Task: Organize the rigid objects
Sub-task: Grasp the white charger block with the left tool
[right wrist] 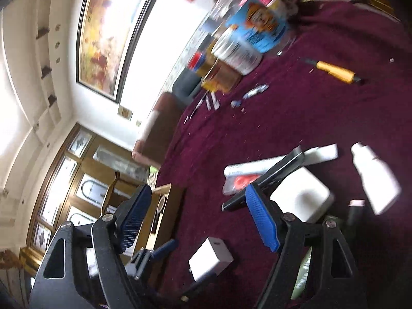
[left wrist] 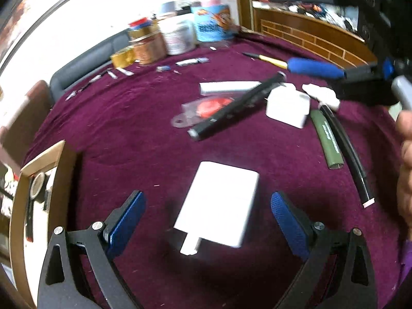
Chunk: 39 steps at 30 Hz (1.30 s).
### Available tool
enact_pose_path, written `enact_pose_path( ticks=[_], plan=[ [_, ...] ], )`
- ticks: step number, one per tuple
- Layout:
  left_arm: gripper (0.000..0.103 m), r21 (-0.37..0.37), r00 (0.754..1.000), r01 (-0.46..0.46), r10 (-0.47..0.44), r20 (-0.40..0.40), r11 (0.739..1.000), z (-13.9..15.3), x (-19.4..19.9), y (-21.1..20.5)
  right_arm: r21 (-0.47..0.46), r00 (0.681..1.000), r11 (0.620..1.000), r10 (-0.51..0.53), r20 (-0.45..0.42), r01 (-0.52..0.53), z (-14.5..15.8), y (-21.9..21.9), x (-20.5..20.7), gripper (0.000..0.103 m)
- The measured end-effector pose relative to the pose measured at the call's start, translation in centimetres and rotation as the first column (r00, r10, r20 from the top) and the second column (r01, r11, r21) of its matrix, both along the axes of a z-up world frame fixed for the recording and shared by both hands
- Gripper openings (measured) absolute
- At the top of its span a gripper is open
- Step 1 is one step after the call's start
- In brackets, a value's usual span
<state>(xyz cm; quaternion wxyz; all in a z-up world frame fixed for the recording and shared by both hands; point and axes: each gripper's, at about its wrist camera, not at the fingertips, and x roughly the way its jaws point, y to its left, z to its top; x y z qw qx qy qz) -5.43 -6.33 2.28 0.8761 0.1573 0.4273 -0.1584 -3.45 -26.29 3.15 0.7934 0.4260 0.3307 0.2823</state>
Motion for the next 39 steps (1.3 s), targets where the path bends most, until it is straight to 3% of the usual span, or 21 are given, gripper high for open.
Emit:
enact_pose_path(
  ticks=[2, 4, 5, 9, 14, 19, 20, 21, 23, 24, 25, 27, 29, 31, 35, 39],
  plan=[
    [0.088, -0.021, 0.999, 0.011, -0.011, -0.032, 1.000, -0.6, 0.2, -0.2, 0.014, 1.000, 1.000, -0.016, 0.003, 0.016, 0.2, -0.5, -0.2, 0.077],
    [0.043, -0.091, 0.998, 0.023, -0.028, -0.060, 0.996, -0.5, 0.2, 0.3, 0.018, 0.999, 0.999, -0.036, 0.003, 0.036, 0.4, -1.0, -0.3, 0.077],
    [0.040, -0.107, 0.997, 0.022, -0.030, -0.076, 0.994, -0.2, 0.2, 0.5, 0.024, 0.999, 0.999, -0.049, -0.001, 0.049, 0.3, -1.3, -0.3, 0.077],
    [0.040, -0.114, 0.997, -0.022, 0.014, -0.076, 0.993, 0.8, -0.5, 1.7, 0.048, 0.996, 0.995, -0.083, -0.028, 0.084, -0.3, -2.3, 0.0, 0.077],
    [0.040, -0.199, 0.996, -0.067, 0.052, -0.078, 0.978, 2.3, -2.3, 4.8, 0.013, 0.992, 0.994, -0.107, -0.072, 0.108, -1.0, -2.6, 0.3, 0.077],
    [0.040, -0.240, 0.994, -0.103, 0.092, -0.056, 0.965, 3.8, -4.0, 7.8, -0.183, 0.983, 0.976, -0.140, -0.116, 0.118, -1.3, -0.8, 1.1, 0.077],
    [0.040, -0.251, 0.993, -0.115, 0.104, -0.059, 0.961, 4.0, -4.2, 8.5, -0.185, 0.990, 0.981, -0.087, -0.113, 0.065, -1.2, 0.0, 1.3, 0.079],
    [0.040, -0.255, 0.992, -0.121, 0.109, -0.062, 0.959, 4.1, -4.2, 8.9, -0.096, 0.993, 0.993, 0.054, -0.106, -0.065, -1.6, 1.2, 1.7, 0.079],
    [0.040, -0.264, 0.990, -0.140, 0.127, -0.065, 0.954, 4.3, -4.4, 9.8, 0.015, 0.969, 0.971, 0.238, -0.071, -0.237, -1.7, 3.3, 2.0, 0.078],
    [0.040, -0.267, 0.989, -0.144, 0.133, -0.061, 0.953, 4.4, -4.6, 10.1, -0.034, 0.973, 0.973, 0.227, -0.046, -0.228, -1.0, 3.7, 1.7, 0.078],
    [0.040, -0.270, 0.989, -0.147, 0.137, -0.055, 0.952, 4.6, -4.9, 10.4, -0.154, 0.988, 0.977, 0.151, -0.007, -0.151, 0.2, 3.7, 1.0, 0.078],
    [0.040, -0.274, 0.987, -0.159, 0.151, -0.050, 0.948, 4.7, -5.2, 11.0, -0.243, 1.000, 0.970, 0.017, 0.015, -0.013, 0.9, 2.5, 0.2, 0.078],
    [0.040, -0.282, 0.985, -0.173, 0.163, -0.059, 0.944, 4.5, -5.2, 11.3, -0.315, 0.989, 0.939, -0.149, -0.013, 0.137, 0.5, 0.4, -0.1, 0.078],
    [0.040, -0.282, 0.984, -0.179, 0.166, -0.070, 0.943, 4.2, -5.0, 11.4, -0.305, 0.973, 0.932, -0.225, -0.055, 0.198, -0.5, -1.0, 0.2, 0.078],
    [0.040, -0.278, 0.980, -0.194, 0.173, -0.098, 0.941, 3.5, -4.9, 11.0, -0.223, 0.958, 0.949, -0.256, -0.129, 0.223, -2.5, -2.1, 2.0, 0.078],
    [0.040, -0.282, 0.974, -0.214, 0.183, -0.134, 0.935, 3.1, -4.8, 10.9, -0.160, 0.973, 0.974, -0.185, -0.136, 0.163, -2.7, -0.8, 4.0, 0.079]
  ],
)
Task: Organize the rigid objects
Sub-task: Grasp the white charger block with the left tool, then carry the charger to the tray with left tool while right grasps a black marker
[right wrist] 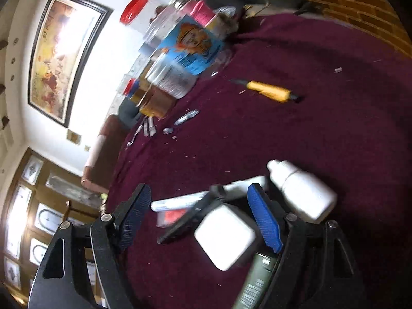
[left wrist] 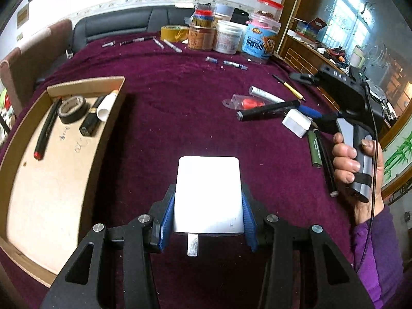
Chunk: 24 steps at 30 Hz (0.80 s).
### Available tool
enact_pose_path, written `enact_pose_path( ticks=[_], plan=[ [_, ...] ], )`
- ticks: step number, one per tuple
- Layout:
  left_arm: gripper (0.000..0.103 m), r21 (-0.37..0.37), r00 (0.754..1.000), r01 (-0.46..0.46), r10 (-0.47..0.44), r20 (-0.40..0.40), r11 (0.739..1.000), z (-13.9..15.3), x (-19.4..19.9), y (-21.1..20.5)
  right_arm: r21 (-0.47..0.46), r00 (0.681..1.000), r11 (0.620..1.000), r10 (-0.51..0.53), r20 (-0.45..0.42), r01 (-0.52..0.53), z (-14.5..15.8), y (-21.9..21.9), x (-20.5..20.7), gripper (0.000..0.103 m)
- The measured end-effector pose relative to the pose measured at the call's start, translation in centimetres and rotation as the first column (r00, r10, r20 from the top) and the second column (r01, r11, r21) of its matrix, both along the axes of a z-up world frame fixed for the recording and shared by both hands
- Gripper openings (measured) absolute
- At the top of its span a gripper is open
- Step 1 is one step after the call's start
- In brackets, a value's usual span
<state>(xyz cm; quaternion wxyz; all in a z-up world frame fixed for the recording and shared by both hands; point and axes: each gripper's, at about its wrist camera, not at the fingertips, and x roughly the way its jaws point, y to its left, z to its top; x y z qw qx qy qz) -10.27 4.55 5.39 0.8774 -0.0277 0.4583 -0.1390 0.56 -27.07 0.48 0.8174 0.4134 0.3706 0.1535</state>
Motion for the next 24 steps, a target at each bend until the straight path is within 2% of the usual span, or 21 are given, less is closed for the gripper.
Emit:
enact_pose_path(
  ticks=[3, 4, 5, 7, 8, 10, 12, 13, 14, 15, 16, 18, 20, 21, 24],
  plan=[
    [0.040, -0.017, 1.000, -0.005, 0.006, 0.010, 1.000, 0.4, -0.5, 0.4, 0.078, 0.990, 0.987, 0.140, 0.028, -0.142, 0.4, 1.8, 0.2, 0.080],
    [0.040, -0.011, 1.000, -0.011, 0.011, 0.022, 1.000, 0.6, -0.7, 0.6, 0.143, 0.977, 0.966, 0.207, 0.060, -0.213, 0.5, 2.3, 0.0, 0.080],
    [0.040, -0.010, 1.000, -0.015, 0.015, 0.026, 1.000, 0.7, -0.8, 0.8, 0.204, 0.951, 0.930, 0.290, 0.106, -0.306, 0.7, 3.1, -0.3, 0.080],
    [0.040, -0.020, 0.999, -0.020, 0.020, 0.026, 1.000, 0.9, -1.0, 1.5, 0.238, 0.896, 0.865, 0.411, 0.168, -0.442, 1.4, 4.7, -1.2, 0.080],
    [0.040, -0.026, 0.999, -0.021, 0.022, 0.026, 0.999, 1.0, -1.0, 1.8, 0.213, 0.867, 0.842, 0.464, 0.182, -0.495, 1.9, 5.7, -1.8, 0.080],
    [0.040, -0.037, 0.999, -0.025, 0.026, 0.026, 0.999, 0.9, -1.1, 2.5, 0.101, 0.856, 0.854, 0.493, 0.159, -0.510, 2.9, 7.1, -2.9, 0.080],
    [0.040, -0.053, 0.999, -0.030, 0.032, 0.027, 0.998, 0.8, -1.4, 3.3, -0.077, 0.883, 0.888, 0.458, 0.098, -0.452, 3.9, 8.3, -3.8, 0.080],
    [0.040, -0.063, 0.999, -0.034, 0.035, 0.025, 0.997, 0.8, -1.5, 3.7, -0.168, 0.897, 0.891, 0.437, 0.065, -0.422, 4.3, 8.9, -4.1, 0.080],
    [0.040, -0.077, 0.999, -0.039, 0.041, 0.023, 0.996, 0.7, -1.6, 4.3, -0.280, 0.908, 0.875, 0.419, 0.027, -0.395, 4.7, 10.0, -4.4, 0.080],
    [0.040, -0.086, 0.999, -0.044, 0.046, 0.020, 0.995, 0.7, -1.6, 4.7, -0.328, 0.911, 0.863, 0.412, 0.015, -0.385, 4.9, 10.7, -4.4, 0.080],
    [0.040, -0.093, 0.999, -0.050, 0.051, 0.017, 0.994, 0.7, -1.6, 5.1, -0.418, 0.916, 0.832, 0.401, -0.001, -0.365, 5.2, 11.9, -4.5, 0.079],
    [0.040, -0.113, 0.998, -0.065, 0.067, 0.011, 0.991, 0.7, -1.8, 6.2, -0.523, 0.920, 0.780, 0.392, -0.019, -0.343, 5.5, 13.6, -3.9, 0.079],
    [0.040, -0.132, 0.996, -0.085, 0.087, 0.008, 0.988, 0.8, -2.0, 7.4, -0.598, 0.913, 0.722, 0.407, -0.041, -0.349, 5.4, 15.6, -2.8, 0.079],
    [0.040, -0.139, 0.995, -0.093, 0.095, 0.010, 0.986, 0.8, -2.1, 7.9, -0.607, 0.908, 0.708, 0.415, -0.058, -0.362, 5.2, 16.2, -2.2, 0.079],
    [0.040, -0.160, 0.993, -0.111, 0.116, 0.018, 0.981, 1.1, -2.6, 9.5, -0.591, 0.912, 0.707, 0.388, -0.135, -0.388, 3.7, 17.0, 0.5, 0.079]
  ],
)
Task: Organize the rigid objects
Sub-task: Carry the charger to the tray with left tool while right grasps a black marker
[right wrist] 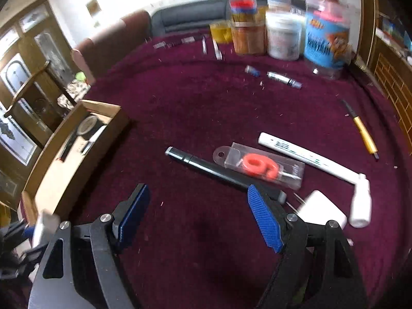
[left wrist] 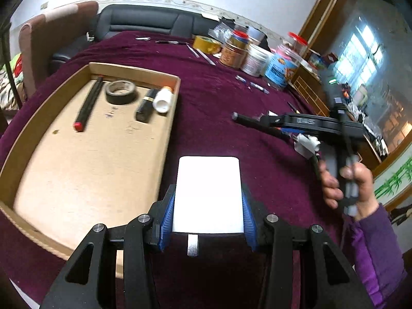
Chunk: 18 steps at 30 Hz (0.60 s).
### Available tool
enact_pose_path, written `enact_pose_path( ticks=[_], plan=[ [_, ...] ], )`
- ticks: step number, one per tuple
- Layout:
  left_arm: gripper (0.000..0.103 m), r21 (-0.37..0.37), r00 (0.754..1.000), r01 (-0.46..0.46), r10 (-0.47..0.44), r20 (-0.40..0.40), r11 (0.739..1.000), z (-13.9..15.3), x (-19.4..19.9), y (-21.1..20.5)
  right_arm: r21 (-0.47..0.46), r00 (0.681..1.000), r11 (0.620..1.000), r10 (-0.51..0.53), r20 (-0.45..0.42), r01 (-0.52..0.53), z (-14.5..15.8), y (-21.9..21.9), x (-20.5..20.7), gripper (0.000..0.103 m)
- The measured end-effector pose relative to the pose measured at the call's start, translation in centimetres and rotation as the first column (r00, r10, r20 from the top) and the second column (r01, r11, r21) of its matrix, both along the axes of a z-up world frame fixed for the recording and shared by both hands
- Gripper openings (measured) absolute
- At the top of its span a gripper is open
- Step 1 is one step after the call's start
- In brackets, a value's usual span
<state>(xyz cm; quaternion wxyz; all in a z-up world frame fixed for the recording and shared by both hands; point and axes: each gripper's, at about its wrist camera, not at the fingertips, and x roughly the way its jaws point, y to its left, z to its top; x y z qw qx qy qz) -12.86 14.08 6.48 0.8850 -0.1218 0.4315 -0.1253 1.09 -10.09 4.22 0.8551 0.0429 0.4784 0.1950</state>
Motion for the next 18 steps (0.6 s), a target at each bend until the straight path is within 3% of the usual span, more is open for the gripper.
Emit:
enact_pose_path(
  ticks=[3, 6, 9, 11, 13, 16, 18],
  plan=[
    [0.040, -0.017, 1.000, -0.017, 0.017, 0.010, 1.000, 0.3, -0.3, 1.5, 0.034, 0.996, 0.998, -0.053, -0.070, 0.056, -1.3, -0.7, 2.4, 0.080],
    [0.040, -0.028, 0.999, -0.028, 0.028, 0.022, 0.999, 0.4, -0.4, 2.4, 0.194, 0.969, 0.981, 0.020, -0.247, 0.030, -2.7, -1.1, 2.9, 0.079],
    [0.040, -0.040, 0.999, -0.030, 0.031, 0.024, 0.999, 0.2, -0.1, 2.9, 0.205, 0.961, 0.979, 0.065, -0.270, -0.009, -3.2, -0.8, 1.6, 0.079],
    [0.040, -0.042, 0.999, -0.031, 0.032, 0.022, 0.999, 0.0, 0.1, 3.2, 0.162, 0.963, 0.986, 0.077, -0.260, -0.035, -3.1, -0.1, 0.6, 0.079],
    [0.040, -0.053, 0.999, -0.033, 0.033, 0.012, 0.998, -0.3, 0.2, 3.5, 0.061, 0.977, 0.998, 0.033, -0.212, -0.021, -2.9, 0.6, 0.0, 0.079],
    [0.040, -0.064, 0.999, -0.042, 0.043, 0.008, 0.997, -0.3, 0.1, 4.1, -0.019, 0.987, 0.999, -0.035, -0.160, 0.032, -2.5, 1.5, -0.1, 0.077],
    [0.040, -0.061, 0.998, -0.056, 0.057, 0.015, 0.997, -0.1, -0.1, 4.8, -0.070, 0.985, 0.995, -0.075, -0.154, 0.064, -2.8, 2.7, -0.1, 0.063]
  ],
)
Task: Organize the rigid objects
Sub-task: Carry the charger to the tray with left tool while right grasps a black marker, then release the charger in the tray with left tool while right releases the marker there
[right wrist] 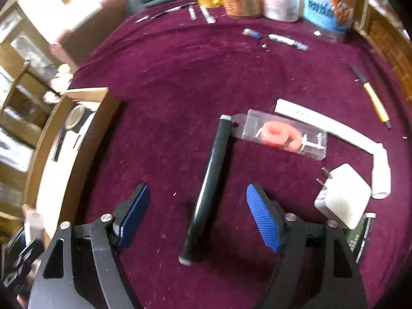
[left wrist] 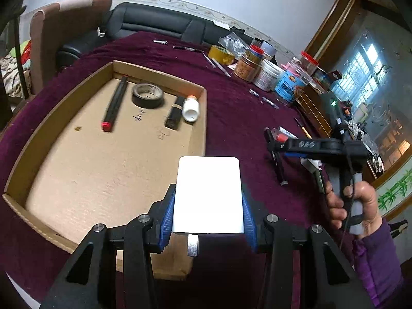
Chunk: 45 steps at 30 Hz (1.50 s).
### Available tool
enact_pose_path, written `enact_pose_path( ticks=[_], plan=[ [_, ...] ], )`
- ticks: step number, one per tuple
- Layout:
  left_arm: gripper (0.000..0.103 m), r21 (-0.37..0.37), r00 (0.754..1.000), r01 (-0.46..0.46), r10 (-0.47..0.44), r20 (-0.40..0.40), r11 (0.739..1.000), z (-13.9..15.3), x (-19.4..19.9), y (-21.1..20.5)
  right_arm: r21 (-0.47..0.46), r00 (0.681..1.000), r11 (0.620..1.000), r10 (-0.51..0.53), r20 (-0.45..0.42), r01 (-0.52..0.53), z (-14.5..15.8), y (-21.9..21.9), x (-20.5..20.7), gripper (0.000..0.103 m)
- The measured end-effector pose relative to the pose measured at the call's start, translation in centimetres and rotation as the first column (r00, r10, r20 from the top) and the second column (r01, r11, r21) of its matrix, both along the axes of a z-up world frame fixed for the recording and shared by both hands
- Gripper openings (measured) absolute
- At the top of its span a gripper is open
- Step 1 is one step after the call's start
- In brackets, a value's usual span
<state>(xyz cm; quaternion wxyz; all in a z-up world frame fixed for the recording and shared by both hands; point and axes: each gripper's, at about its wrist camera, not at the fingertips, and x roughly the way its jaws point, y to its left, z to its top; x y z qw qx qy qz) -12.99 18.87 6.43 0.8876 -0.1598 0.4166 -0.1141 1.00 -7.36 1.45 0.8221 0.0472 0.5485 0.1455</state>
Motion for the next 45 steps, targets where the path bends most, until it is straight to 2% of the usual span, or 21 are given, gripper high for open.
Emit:
enact_pose_path(
  ticks=[1, 3, 4, 5, 6, 7, 8, 11, 16, 17, 23, 26, 29, 31, 33, 37, 40, 43, 45],
  plan=[
    [0.040, 0.003, 1.000, -0.010, 0.010, 0.004, 1.000, 0.2, -0.1, 0.5, -0.031, 1.000, 0.999, -0.014, -0.005, 0.014, -0.3, 0.5, 0.1, 0.060],
    [0.040, 0.009, 1.000, -0.029, 0.029, 0.011, 1.000, 0.5, -0.2, 1.4, -0.104, 0.999, 0.994, -0.036, -0.014, 0.034, -0.9, 1.9, 0.1, 0.047],
    [0.040, 0.017, 0.999, -0.040, 0.039, 0.016, 0.999, 0.7, -0.2, 2.0, -0.138, 0.999, 0.989, -0.053, 0.011, 0.054, -1.2, 2.2, -0.1, 0.044],
    [0.040, 0.029, 0.998, -0.051, 0.051, 0.022, 0.998, 0.9, -0.2, 2.5, -0.150, 0.998, 0.986, -0.064, 0.021, 0.067, -1.1, 2.4, -0.2, 0.037],
    [0.040, 0.041, 0.998, -0.063, 0.062, 0.027, 0.997, 1.1, -0.2, 3.0, -0.165, 0.996, 0.982, -0.083, 0.036, 0.087, -1.1, 2.2, -0.4, 0.021],
    [0.040, 0.052, 0.997, -0.072, 0.071, 0.029, 0.996, 1.2, -0.2, 3.4, -0.168, 0.994, 0.980, -0.102, 0.046, 0.108, -1.2, 2.0, -0.5, 0.014],
    [0.040, 0.073, 0.996, -0.083, 0.081, 0.026, 0.994, 1.3, 0.1, 3.9, -0.140, 0.993, 0.983, -0.114, 0.042, 0.119, -1.3, 1.5, -0.6, 0.012],
    [0.040, 0.121, 0.994, -0.108, 0.109, -0.004, 0.987, 1.4, 1.3, 6.0, -0.079, 0.989, 0.987, -0.140, 0.039, 0.142, -0.8, 0.4, -1.2, 0.012],
    [0.040, 0.238, 0.987, -0.131, 0.149, -0.060, 0.962, 0.5, 4.5, 8.8, 0.064, 0.990, 0.990, -0.130, 0.047, 0.127, 2.7, 0.6, -2.4, 0.012],
    [0.040, 0.244, 0.985, -0.135, 0.157, -0.074, 0.960, 0.2, 5.1, 9.2, 0.095, 0.992, 0.989, -0.114, 0.048, 0.109, 3.5, 1.0, -2.7, 0.012],
    [0.040, 0.254, 0.966, -0.136, 0.185, -0.182, 0.958, -2.0, 10.1, 11.7, 0.230, 1.000, 0.973, 0.011, 0.009, -0.013, 5.5, 6.5, -3.0, 0.013],
    [0.040, 0.264, 0.954, -0.140, 0.202, -0.223, 0.954, -3.3, 12.3, 12.0, 0.263, 0.997, 0.962, 0.077, -0.011, -0.072, 5.6, 10.2, -3.0, 0.013],
    [0.040, 0.233, 0.949, -0.131, 0.190, -0.251, 0.964, -4.3, 13.7, 12.1, 0.278, 0.990, 0.953, 0.138, -0.035, -0.123, 5.0, 14.4, -2.3, 0.013],
    [0.041, 0.261, 0.952, -0.131, 0.195, -0.236, 0.956, -4.6, 14.2, 11.6, 0.275, 0.984, 0.949, 0.173, -0.052, -0.153, 4.3, 17.3, -1.8, 0.013],
    [0.040, 0.259, 0.953, -0.139, 0.201, -0.229, 0.956, -4.5, 14.5, 11.5, 0.260, 0.979, 0.950, 0.196, -0.063, -0.173, 3.5, 19.3, -1.4, 0.013],
    [0.041, 0.127, 0.954, -0.174, 0.199, -0.224, 0.977, -3.5, 13.6, 13.3, 0.230, 0.972, 0.954, 0.216, -0.090, -0.191, 1.6, 22.9, -0.2, 0.013],
    [0.045, 0.117, 0.964, -0.184, 0.202, -0.171, 0.976, -2.1, 12.2, 14.0, 0.209, 0.969, 0.957, 0.226, -0.102, -0.202, 0.6, 24.5, 0.6, 0.013],
    [0.053, 0.113, 0.970, -0.192, 0.206, -0.128, 0.975, -0.5, 10.9, 14.5, 0.168, 0.975, 0.964, 0.218, -0.051, -0.207, 0.6, 25.4, 0.9, 0.015],
    [0.054, 0.107, 0.974, -0.203, 0.212, -0.084, 0.973, 0.8, 9.6, 14.7, 0.110, 0.978, 0.972, 0.211, 0.002, -0.210, 1.1, 25.8, 0.7, 0.016]
  ],
)
